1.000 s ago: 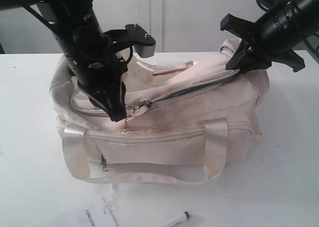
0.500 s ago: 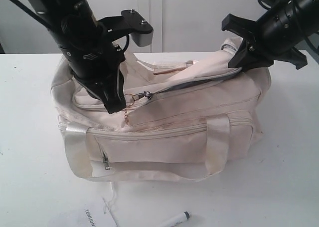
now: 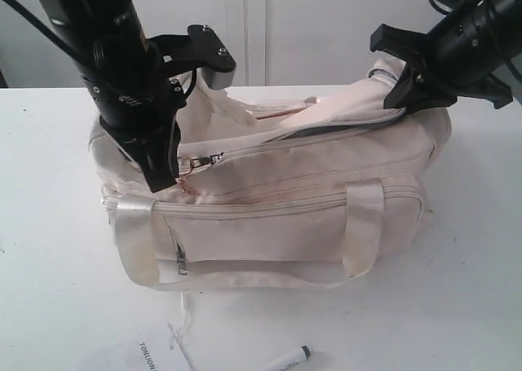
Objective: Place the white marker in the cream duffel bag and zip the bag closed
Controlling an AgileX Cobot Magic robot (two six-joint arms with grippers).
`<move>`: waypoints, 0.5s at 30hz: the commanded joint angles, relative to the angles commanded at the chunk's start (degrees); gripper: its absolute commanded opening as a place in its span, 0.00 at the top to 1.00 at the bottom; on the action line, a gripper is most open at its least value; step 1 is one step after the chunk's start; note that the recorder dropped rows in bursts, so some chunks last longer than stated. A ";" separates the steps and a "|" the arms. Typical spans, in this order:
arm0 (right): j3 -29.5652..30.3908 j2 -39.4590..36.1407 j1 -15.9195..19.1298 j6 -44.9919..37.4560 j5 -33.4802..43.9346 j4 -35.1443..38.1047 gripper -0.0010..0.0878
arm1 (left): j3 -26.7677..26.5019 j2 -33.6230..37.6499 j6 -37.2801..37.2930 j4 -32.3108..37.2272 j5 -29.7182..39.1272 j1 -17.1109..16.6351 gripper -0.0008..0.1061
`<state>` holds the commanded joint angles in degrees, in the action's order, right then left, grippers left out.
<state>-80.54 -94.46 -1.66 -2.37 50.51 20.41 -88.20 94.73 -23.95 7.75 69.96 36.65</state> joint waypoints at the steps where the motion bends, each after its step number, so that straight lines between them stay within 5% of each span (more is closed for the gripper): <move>1: 0.00 0.00 0.00 0.00 0.00 0.00 0.99 | 0.79 0.00 0.00 0.46 0.00 0.00 0.99; 15: 0.00 0.00 0.00 0.00 0.66 0.63 0.99 | 4.32 -1.41 0.00 3.24 0.00 0.00 0.99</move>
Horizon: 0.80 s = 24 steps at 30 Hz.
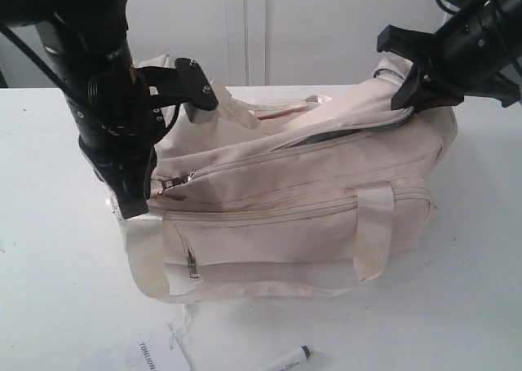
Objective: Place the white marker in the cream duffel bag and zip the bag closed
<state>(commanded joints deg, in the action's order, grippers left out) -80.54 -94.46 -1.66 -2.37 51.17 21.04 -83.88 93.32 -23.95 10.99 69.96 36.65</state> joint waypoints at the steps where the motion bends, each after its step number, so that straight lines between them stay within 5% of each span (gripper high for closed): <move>1: 0.00 0.00 0.00 0.00 0.12 0.13 0.99 | 0.00 -0.52 0.00 0.00 0.00 0.00 0.99; 12: 0.00 0.00 0.00 -0.17 0.69 3.10 0.98 | 0.00 -4.21 0.00 -0.37 0.00 0.00 0.99; 24: 0.00 2.26 0.00 -0.52 2.08 3.61 0.63 | 0.00 -4.34 1.03 -1.53 -2.83 0.00 0.99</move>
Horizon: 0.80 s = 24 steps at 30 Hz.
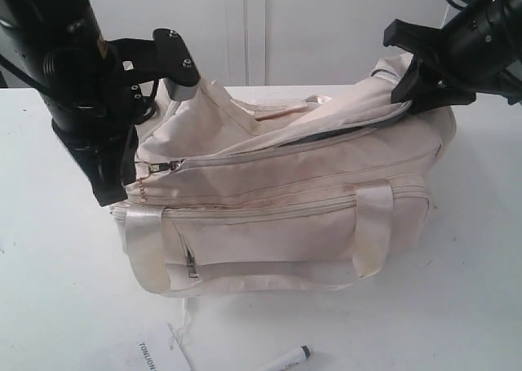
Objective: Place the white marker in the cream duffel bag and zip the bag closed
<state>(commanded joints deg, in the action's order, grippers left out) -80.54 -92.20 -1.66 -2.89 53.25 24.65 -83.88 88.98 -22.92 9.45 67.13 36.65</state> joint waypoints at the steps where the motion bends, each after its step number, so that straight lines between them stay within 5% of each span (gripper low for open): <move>1: 0.00 0.56 0.00 -0.46 0.00 0.00 0.62 | 0.00 0.00 0.27 0.00 -0.28 0.00 0.99; 12: 0.00 6.03 -0.22 -16.49 0.50 1.66 0.61 | 0.00 -2.45 0.27 -0.61 -2.50 0.00 0.99; 24: 6.62 7.58 -6.82 -43.47 2.75 12.01 0.61 | 0.13 -2.70 0.27 -3.44 -5.06 0.00 0.99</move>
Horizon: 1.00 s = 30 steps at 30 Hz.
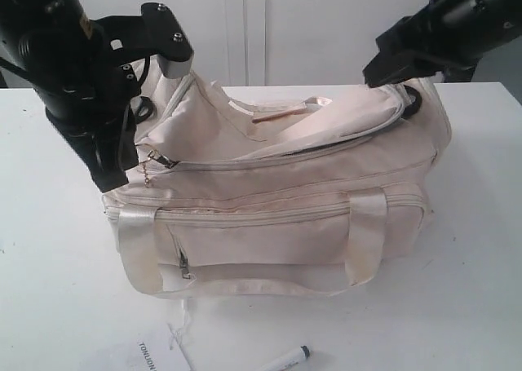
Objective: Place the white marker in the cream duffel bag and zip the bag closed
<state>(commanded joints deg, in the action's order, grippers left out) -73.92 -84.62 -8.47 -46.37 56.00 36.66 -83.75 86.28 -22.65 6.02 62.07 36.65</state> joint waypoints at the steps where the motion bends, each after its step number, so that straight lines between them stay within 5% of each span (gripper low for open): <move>1: 1.11 0.40 -0.35 -1.03 -0.52 0.18 0.61 | 0.00 0.00 0.00 0.00 0.00 0.00 0.99; 8: 6.97 3.82 -2.40 -11.06 -3.25 6.22 0.61 | 0.00 0.00 0.00 -0.24 -0.96 0.00 0.99; 12: 10.24 4.43 -6.48 -21.38 -4.76 12.61 0.61 | 0.00 0.00 0.00 -1.03 -1.08 0.00 0.99; 21: 11.31 3.64 -15.90 -45.25 -10.30 12.82 0.51 | 0.00 0.00 0.00 -1.03 -1.18 0.00 0.99; 30: 11.31 -1.03 -20.11 -51.29 -15.74 13.00 0.45 | 0.00 0.00 0.00 -1.26 -1.19 0.00 0.99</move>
<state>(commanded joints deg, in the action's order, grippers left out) -62.61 -85.65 -28.58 -97.66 40.26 49.66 -83.75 86.28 -22.65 4.76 60.88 36.65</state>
